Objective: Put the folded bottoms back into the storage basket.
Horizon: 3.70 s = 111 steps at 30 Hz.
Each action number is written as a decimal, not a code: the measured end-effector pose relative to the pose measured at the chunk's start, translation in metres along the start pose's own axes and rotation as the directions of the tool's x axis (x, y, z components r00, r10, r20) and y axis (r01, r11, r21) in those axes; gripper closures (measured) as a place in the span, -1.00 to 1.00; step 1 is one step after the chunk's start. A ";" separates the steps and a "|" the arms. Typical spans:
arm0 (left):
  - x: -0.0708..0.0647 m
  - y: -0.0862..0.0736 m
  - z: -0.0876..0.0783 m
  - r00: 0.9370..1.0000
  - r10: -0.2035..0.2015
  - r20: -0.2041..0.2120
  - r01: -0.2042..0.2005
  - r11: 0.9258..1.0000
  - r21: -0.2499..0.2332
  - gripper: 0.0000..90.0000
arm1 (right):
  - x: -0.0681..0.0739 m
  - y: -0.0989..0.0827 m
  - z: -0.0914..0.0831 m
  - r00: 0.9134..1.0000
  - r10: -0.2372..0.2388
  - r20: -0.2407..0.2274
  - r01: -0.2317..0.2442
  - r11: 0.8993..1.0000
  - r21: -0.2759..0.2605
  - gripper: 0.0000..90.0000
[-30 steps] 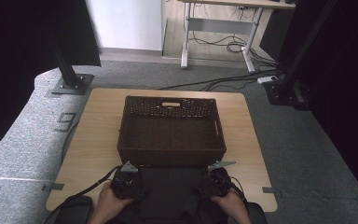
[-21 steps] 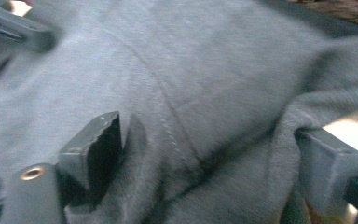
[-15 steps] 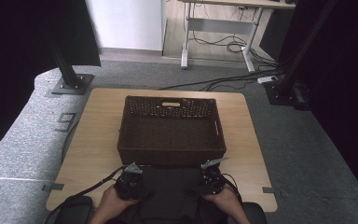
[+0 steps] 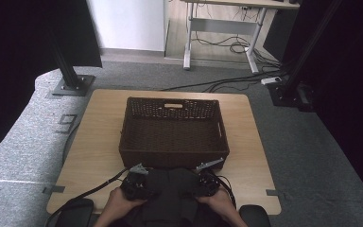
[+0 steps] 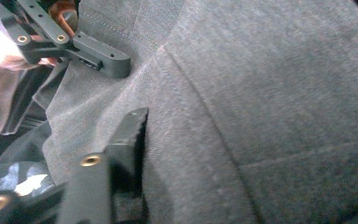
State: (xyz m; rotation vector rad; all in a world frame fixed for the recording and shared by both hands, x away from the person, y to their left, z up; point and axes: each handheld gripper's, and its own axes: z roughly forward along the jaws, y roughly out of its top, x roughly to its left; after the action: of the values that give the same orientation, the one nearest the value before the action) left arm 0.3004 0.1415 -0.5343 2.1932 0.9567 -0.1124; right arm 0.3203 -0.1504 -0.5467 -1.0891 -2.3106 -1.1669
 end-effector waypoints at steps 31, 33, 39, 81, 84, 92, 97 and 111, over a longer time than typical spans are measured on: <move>-0.015 0.013 -0.038 0.986 0.144 0.081 -0.122 0.966 -0.228 0.49 | 0.035 0.001 -0.035 0.973 -0.218 0.076 0.228 0.959 -0.169 0.30; -0.017 0.016 -0.042 0.984 0.160 0.075 -0.138 0.961 -0.242 0.49 | 0.038 0.002 -0.039 0.970 -0.229 0.082 0.241 0.954 -0.181 0.30; -0.023 0.025 -0.054 0.979 0.192 0.064 -0.167 0.946 -0.278 0.50 | 0.048 0.009 -0.051 0.960 -0.262 0.102 0.279 0.937 -0.209 0.30; -0.034 0.133 -0.140 0.948 0.311 -0.065 -0.311 0.862 -0.401 0.51 | 0.093 0.108 -0.126 0.882 -0.397 0.252 0.464 0.825 -0.324 0.31; -0.033 0.142 -0.146 0.946 0.316 -0.078 -0.320 0.857 -0.404 0.51 | 0.095 0.119 -0.131 0.877 -0.400 0.265 0.472 0.818 -0.328 0.31; -0.026 0.170 -0.159 0.940 0.325 -0.100 -0.336 0.844 -0.417 0.51 | 0.096 0.146 -0.141 0.865 -0.400 0.302 0.490 0.801 -0.345 0.31; -0.018 0.184 -0.160 0.940 0.322 -0.113 -0.338 0.840 -0.423 0.51 | 0.091 0.161 -0.143 0.859 -0.397 0.322 0.498 0.791 -0.355 0.31; 0.025 0.206 -0.135 0.955 0.275 -0.114 -0.297 0.845 -0.445 0.51 | 0.055 0.193 -0.127 0.834 -0.382 0.398 0.519 0.786 -0.335 0.31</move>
State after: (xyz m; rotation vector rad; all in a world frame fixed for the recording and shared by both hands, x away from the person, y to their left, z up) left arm 0.4295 0.1507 -0.3232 1.8697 0.5897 0.2827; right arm 0.4247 -0.1529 -0.3332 -0.9123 -2.7421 -1.8911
